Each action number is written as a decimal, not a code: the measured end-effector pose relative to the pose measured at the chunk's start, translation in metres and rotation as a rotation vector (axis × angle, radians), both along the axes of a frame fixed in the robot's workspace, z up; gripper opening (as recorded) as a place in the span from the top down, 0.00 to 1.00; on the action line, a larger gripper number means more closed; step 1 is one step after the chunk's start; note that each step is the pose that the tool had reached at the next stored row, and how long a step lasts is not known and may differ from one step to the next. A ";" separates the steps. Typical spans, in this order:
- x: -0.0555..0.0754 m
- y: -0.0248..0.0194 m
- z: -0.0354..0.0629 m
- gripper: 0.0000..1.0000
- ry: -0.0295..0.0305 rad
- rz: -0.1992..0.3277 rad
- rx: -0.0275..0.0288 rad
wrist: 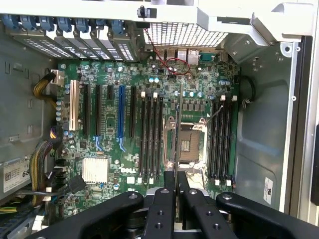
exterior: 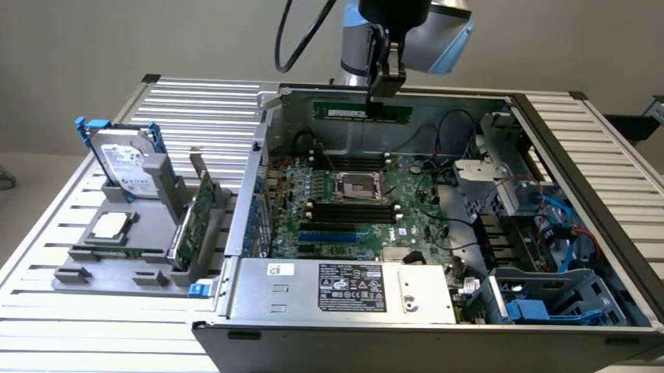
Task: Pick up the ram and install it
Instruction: 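Insert the ram into the slot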
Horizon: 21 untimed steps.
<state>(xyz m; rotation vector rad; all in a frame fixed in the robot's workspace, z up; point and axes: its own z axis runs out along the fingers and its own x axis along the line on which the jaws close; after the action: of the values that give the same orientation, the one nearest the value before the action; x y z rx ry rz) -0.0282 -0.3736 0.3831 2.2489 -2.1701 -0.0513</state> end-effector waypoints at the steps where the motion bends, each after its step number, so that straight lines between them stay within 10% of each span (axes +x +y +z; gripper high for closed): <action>1: 0.000 0.0000 -0.0009 0.87 -0.0001 0.000 0.0002; 21: 0.000 -0.0132 -0.0340 0.87 -0.0001 0.018 -0.0016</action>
<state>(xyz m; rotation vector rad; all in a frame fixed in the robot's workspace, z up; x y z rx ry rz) -0.0285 -0.3868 0.3491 2.2671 -2.1492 -0.0491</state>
